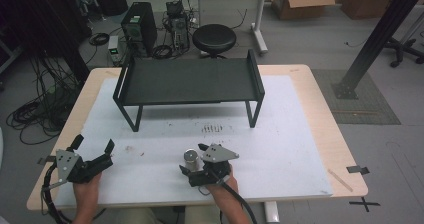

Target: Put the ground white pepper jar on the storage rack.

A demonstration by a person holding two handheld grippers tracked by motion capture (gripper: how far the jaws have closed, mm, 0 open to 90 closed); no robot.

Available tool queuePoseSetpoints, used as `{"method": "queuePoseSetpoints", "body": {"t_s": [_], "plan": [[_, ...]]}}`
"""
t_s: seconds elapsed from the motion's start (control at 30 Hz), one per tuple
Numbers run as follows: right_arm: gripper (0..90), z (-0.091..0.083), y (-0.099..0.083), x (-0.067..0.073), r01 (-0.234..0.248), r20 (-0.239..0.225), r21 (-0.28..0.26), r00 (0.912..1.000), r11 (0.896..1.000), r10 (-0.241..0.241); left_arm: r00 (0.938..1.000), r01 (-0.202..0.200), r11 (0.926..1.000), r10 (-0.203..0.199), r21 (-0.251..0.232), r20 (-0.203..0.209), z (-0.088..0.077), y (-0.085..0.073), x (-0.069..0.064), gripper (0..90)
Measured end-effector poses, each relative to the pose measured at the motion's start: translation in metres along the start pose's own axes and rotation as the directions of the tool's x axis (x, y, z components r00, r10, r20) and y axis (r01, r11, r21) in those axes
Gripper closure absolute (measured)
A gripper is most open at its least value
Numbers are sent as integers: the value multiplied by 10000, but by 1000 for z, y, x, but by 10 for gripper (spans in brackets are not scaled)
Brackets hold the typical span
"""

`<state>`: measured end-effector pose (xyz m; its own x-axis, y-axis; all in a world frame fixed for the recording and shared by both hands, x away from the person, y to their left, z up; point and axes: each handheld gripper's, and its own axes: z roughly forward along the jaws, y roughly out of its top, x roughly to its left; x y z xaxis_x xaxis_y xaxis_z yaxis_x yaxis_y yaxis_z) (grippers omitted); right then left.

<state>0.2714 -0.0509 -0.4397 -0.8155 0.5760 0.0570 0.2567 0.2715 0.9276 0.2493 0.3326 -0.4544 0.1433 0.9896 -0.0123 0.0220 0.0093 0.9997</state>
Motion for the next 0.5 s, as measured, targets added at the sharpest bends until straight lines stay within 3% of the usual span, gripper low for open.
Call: {"method": "queuePoseSetpoints", "body": {"t_s": [0.5], "plan": [[317,3,-3,-1,-449,-445,157,9980,9989,455,10000,-4,10000,4,-4,-2,0,0,0,8]]}}
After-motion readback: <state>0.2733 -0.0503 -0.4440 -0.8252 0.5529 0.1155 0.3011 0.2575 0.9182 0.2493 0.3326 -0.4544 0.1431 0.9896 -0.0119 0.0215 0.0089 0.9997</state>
